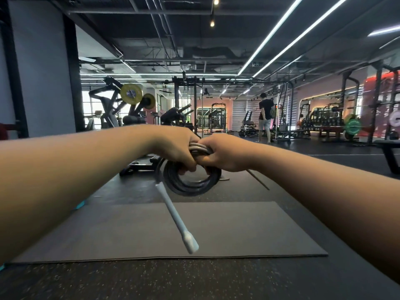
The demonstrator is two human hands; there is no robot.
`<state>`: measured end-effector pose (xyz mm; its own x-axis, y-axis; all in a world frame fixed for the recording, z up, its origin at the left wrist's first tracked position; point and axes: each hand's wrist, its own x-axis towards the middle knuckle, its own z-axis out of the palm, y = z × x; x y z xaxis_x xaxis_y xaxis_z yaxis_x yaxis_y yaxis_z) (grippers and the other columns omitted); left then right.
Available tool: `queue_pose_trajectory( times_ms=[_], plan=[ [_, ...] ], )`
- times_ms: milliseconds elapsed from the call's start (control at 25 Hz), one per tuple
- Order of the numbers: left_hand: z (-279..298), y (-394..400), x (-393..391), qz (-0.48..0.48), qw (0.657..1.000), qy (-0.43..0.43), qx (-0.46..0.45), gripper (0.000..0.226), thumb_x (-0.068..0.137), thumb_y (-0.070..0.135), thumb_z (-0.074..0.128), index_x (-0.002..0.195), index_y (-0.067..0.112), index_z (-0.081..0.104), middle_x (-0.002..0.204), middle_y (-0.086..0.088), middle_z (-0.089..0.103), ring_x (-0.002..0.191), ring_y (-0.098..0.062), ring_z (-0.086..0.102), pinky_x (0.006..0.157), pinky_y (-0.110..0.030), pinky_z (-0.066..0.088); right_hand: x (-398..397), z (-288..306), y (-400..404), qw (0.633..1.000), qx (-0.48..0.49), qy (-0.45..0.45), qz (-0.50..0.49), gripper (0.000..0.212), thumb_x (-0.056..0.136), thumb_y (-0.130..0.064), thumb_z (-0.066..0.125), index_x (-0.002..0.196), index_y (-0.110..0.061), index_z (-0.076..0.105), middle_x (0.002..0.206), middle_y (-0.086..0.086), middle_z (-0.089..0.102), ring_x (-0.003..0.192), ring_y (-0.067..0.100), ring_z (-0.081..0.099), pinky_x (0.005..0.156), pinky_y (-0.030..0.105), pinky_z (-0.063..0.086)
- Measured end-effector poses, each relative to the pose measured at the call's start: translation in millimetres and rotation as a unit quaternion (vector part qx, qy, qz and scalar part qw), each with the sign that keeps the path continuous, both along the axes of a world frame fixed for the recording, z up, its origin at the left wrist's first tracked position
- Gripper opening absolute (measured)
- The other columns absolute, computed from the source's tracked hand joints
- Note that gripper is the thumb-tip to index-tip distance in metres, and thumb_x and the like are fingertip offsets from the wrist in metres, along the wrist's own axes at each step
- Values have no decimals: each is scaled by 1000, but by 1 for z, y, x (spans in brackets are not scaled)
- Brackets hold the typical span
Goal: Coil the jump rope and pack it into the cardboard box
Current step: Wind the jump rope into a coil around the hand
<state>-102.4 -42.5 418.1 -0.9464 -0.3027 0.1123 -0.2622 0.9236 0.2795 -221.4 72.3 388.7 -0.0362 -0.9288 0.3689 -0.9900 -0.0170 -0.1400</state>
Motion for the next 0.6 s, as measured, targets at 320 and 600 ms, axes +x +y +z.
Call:
queue_pose_trajectory(
  times_ms=[320,600],
  plan=[
    [-11,15,11,1,995,-5,101,53,66,53,82,78,3,70,49,-3,52,47,-18,54,57,-29,53,-27,-16,35,959,27,-275,64,38,81,-40,74,99,-7,70,86,11,50,74,24,43,61,32,34],
    [10,13,15,14,997,-70,2,59,75,71,63,70,13,74,48,0,46,45,-19,53,61,-38,58,-39,-45,34,918,-53,-380,101,28,90,-31,60,105,-10,72,77,11,57,74,25,42,61,34,32]
  ],
)
